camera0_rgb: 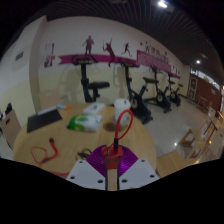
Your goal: Unplug charger
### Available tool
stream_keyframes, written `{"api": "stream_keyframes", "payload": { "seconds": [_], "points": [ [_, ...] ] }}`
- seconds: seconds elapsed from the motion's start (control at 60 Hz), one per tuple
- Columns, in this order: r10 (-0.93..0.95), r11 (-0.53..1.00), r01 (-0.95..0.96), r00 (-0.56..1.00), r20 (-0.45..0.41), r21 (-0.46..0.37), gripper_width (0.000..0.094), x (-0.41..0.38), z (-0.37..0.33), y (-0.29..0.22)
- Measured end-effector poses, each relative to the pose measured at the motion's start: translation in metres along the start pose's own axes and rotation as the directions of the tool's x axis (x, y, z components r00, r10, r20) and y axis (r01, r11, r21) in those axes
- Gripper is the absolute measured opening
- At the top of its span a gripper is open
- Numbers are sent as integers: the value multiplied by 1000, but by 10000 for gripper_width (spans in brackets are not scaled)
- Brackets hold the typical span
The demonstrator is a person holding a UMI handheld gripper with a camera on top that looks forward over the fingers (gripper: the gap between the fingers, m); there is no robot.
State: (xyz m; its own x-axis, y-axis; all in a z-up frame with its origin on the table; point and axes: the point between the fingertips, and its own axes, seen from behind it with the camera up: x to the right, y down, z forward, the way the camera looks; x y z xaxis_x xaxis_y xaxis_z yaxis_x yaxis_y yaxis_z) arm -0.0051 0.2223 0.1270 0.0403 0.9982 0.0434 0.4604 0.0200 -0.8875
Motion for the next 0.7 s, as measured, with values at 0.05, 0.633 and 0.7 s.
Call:
{"api": "stream_keyframes", "payload": {
  "seconds": [0.05, 0.633, 0.7],
  "points": [
    [-22, 997, 21, 1000, -16, -70, 121, 15, 13, 27],
    [-30, 969, 52, 995, 94, -243, 851, 12, -86, 45],
    [-16, 969, 40, 995, 102, -243, 848, 9, -129, 34]
  ]
}}
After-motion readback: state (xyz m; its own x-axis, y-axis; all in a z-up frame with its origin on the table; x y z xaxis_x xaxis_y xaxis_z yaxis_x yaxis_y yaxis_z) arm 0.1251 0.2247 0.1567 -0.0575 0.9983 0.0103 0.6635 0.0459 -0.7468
